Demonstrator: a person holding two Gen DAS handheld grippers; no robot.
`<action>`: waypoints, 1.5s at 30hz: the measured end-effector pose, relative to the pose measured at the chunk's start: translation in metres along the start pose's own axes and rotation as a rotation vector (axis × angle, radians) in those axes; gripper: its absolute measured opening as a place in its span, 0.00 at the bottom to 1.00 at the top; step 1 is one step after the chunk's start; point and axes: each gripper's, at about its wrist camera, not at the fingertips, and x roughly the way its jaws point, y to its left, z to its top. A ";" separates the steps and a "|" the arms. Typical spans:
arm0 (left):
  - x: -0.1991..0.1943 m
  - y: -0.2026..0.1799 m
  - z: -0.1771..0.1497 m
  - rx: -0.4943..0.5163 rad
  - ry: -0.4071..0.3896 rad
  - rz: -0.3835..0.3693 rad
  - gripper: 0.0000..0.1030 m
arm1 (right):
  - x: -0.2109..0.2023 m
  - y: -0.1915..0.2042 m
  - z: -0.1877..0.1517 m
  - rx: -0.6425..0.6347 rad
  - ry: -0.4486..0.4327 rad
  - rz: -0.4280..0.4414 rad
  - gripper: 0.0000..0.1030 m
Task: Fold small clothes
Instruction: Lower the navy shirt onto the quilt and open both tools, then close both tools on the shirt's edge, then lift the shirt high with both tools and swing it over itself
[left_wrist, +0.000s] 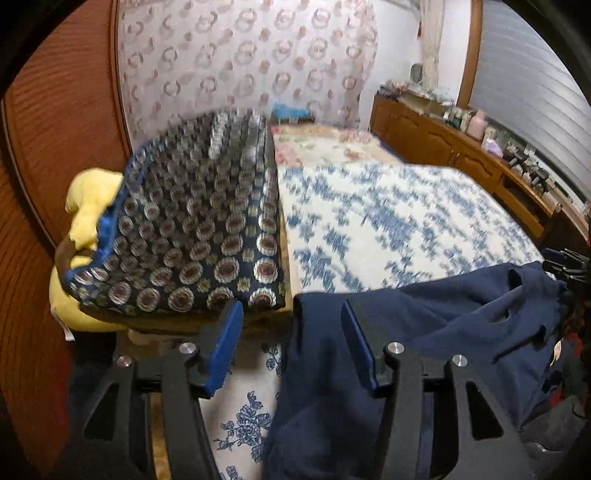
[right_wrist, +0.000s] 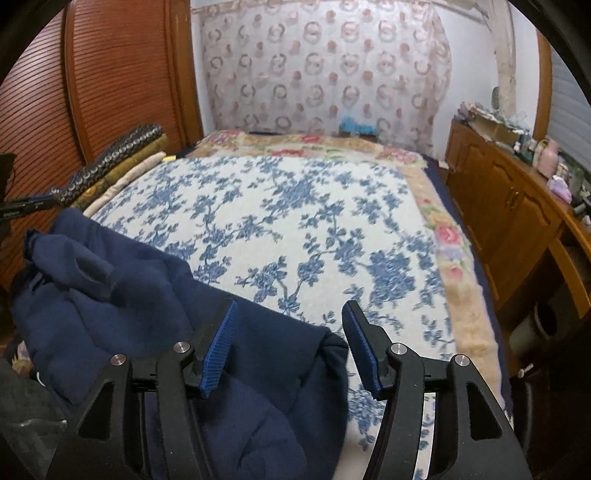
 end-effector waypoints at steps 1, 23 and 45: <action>0.005 0.000 -0.001 0.001 0.020 0.011 0.52 | 0.005 0.000 -0.001 -0.006 0.017 -0.006 0.59; 0.036 -0.012 -0.028 -0.034 0.123 -0.081 0.26 | 0.027 -0.011 -0.015 0.033 0.111 0.045 0.67; -0.176 -0.059 0.015 -0.007 -0.451 -0.129 0.06 | -0.158 0.042 0.071 -0.086 -0.369 0.192 0.14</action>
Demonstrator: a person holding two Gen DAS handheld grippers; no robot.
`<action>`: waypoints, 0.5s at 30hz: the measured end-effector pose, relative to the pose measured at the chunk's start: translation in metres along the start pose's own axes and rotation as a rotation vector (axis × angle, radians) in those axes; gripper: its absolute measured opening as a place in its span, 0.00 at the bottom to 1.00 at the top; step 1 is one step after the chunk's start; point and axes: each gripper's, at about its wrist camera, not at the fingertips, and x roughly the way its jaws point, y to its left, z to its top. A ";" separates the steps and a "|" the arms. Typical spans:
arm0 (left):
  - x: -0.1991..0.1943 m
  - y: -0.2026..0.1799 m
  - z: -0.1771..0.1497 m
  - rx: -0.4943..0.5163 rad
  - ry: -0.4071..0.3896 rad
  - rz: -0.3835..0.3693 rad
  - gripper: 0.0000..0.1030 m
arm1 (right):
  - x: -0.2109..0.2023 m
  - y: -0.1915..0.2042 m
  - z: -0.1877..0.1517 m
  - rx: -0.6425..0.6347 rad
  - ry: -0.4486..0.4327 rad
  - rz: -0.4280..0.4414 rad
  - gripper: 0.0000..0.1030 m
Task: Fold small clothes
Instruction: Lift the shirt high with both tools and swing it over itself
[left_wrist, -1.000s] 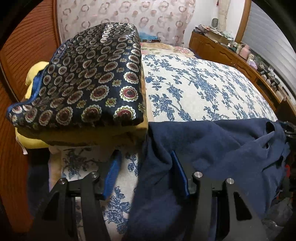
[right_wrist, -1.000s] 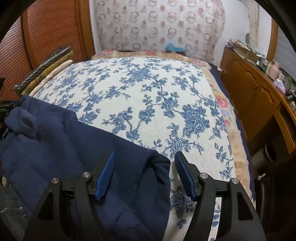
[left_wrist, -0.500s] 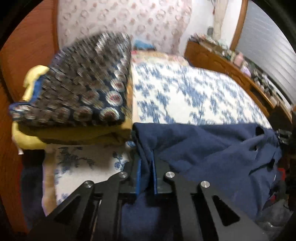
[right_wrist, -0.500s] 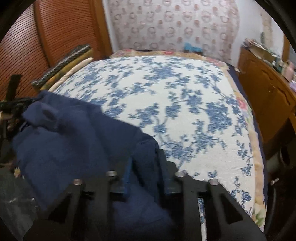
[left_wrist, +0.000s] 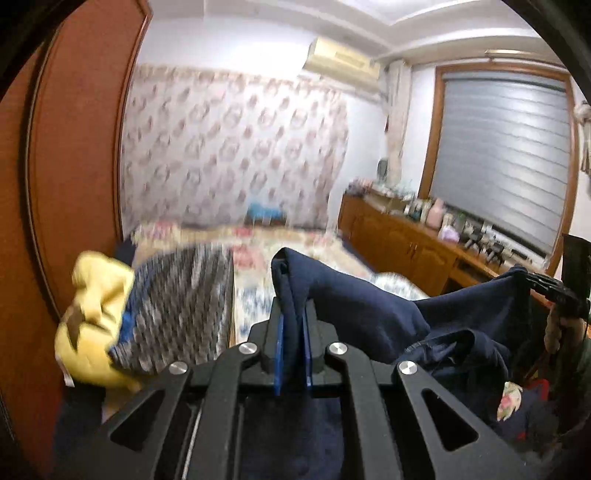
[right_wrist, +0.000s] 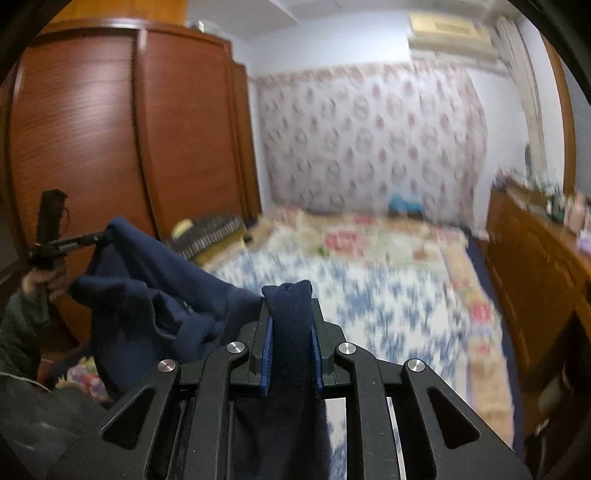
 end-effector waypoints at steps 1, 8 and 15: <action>-0.009 -0.002 0.008 0.016 -0.023 -0.007 0.06 | -0.007 0.002 0.011 -0.017 -0.023 -0.003 0.14; -0.024 0.005 0.082 0.086 -0.174 0.008 0.06 | -0.057 0.007 0.094 -0.140 -0.185 -0.126 0.13; -0.037 0.018 0.107 0.071 -0.257 -0.002 0.06 | -0.089 -0.003 0.141 -0.182 -0.263 -0.205 0.13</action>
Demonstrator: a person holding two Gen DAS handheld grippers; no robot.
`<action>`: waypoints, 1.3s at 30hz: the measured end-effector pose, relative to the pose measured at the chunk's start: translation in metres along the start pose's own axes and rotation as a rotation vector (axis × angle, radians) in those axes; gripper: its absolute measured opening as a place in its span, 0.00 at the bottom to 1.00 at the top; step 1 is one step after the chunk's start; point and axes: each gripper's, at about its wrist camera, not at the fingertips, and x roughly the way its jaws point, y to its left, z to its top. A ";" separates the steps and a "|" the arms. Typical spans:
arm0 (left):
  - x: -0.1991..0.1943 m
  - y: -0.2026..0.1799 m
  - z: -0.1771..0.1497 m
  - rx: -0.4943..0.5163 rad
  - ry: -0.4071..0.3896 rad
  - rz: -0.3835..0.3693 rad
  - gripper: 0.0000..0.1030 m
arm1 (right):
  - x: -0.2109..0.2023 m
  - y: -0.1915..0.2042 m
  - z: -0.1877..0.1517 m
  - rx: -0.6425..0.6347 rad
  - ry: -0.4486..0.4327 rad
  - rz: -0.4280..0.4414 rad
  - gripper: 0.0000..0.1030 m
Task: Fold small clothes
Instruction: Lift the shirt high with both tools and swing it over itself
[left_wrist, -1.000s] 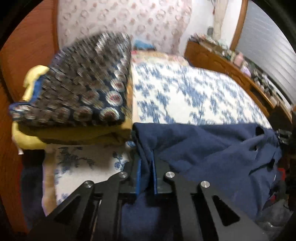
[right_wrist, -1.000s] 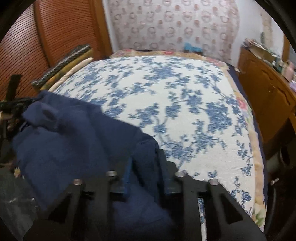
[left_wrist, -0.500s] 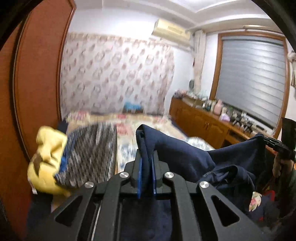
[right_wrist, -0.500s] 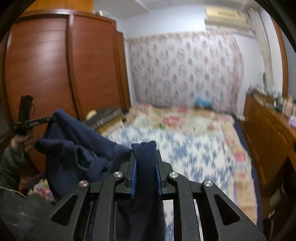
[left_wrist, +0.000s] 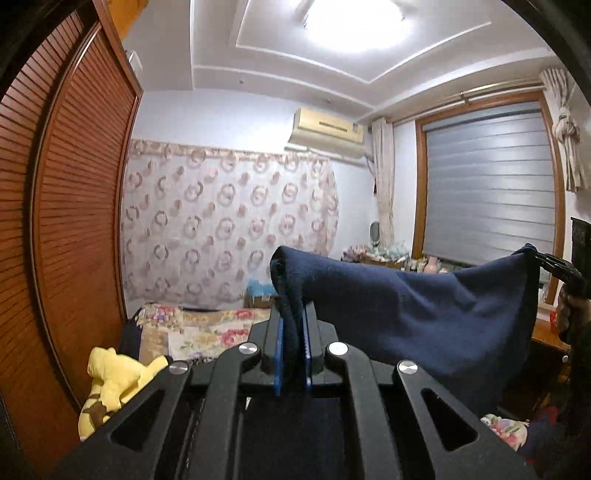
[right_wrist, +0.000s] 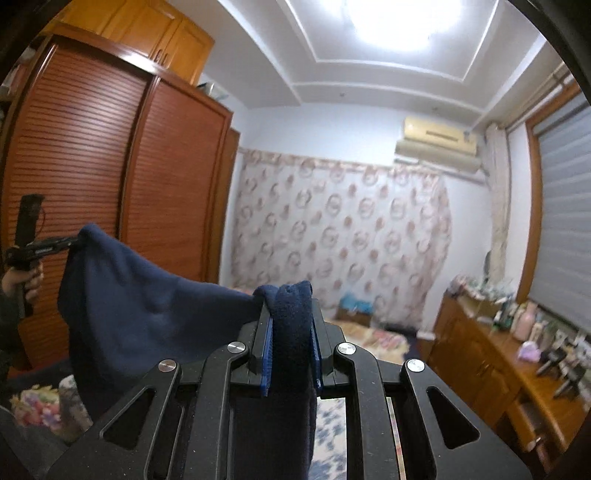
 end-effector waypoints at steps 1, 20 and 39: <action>-0.003 -0.001 0.002 0.008 -0.013 0.000 0.06 | -0.005 -0.002 0.005 -0.004 -0.010 -0.006 0.13; 0.013 -0.018 -0.003 0.047 0.014 -0.020 0.06 | -0.020 -0.020 0.010 -0.079 0.038 -0.121 0.13; 0.282 -0.004 -0.150 0.004 0.443 0.069 0.06 | 0.268 -0.112 -0.205 -0.038 0.585 -0.104 0.13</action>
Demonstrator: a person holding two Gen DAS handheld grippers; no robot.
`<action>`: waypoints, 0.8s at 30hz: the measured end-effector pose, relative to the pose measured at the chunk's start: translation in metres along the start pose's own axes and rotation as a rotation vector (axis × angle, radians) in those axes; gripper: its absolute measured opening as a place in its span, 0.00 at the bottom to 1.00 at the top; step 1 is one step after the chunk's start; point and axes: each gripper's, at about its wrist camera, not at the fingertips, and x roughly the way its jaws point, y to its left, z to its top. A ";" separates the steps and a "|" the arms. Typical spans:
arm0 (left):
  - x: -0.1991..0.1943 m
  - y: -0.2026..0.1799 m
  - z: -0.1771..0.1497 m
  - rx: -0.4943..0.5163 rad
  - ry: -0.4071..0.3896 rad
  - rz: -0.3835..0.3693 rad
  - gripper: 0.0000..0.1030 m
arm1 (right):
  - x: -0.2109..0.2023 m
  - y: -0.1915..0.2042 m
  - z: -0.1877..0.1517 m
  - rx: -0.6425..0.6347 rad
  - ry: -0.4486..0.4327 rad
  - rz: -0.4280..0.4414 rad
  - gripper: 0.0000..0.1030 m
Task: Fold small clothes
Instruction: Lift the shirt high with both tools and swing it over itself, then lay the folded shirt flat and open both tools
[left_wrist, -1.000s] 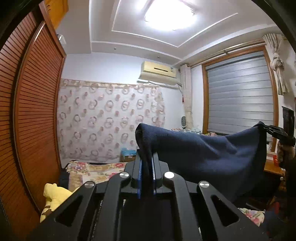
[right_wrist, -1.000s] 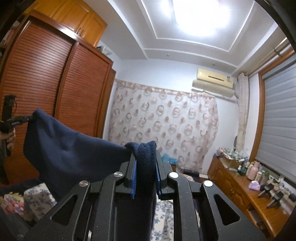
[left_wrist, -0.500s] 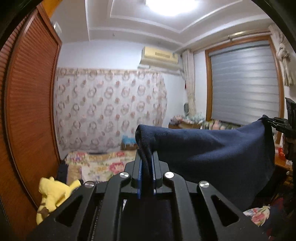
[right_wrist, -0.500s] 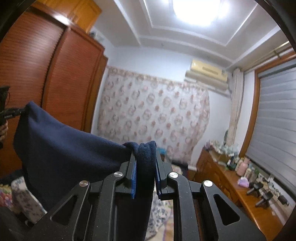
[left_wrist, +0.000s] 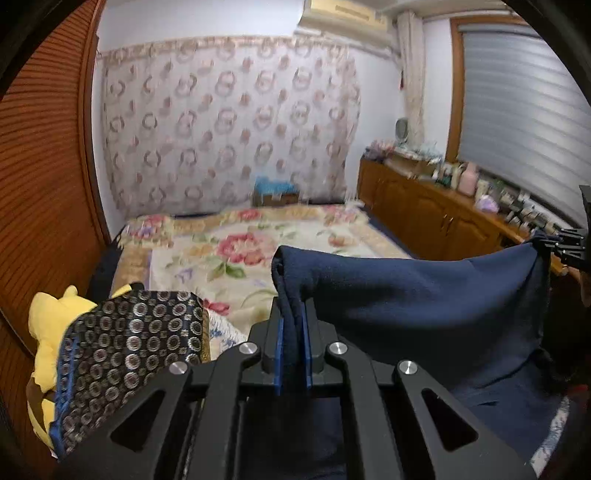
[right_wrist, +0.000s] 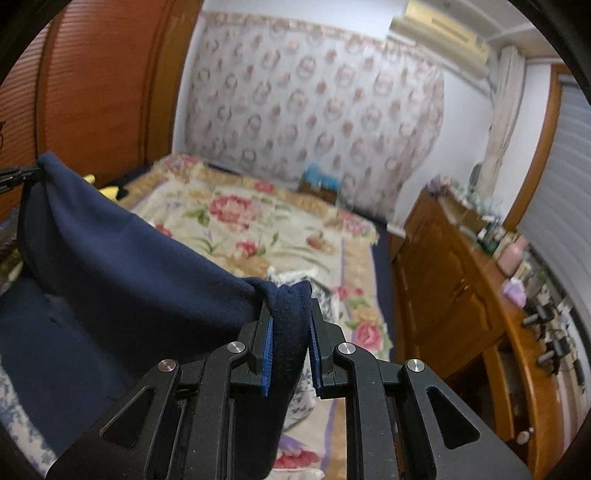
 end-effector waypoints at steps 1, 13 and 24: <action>0.009 0.000 0.001 -0.003 0.019 0.001 0.06 | 0.008 -0.002 0.001 0.003 0.011 0.005 0.13; 0.073 -0.004 -0.003 -0.016 0.165 0.011 0.06 | 0.120 -0.015 0.000 0.023 0.177 0.079 0.14; 0.068 -0.017 -0.015 -0.034 0.240 -0.059 0.39 | 0.126 -0.006 0.006 0.071 0.168 0.028 0.36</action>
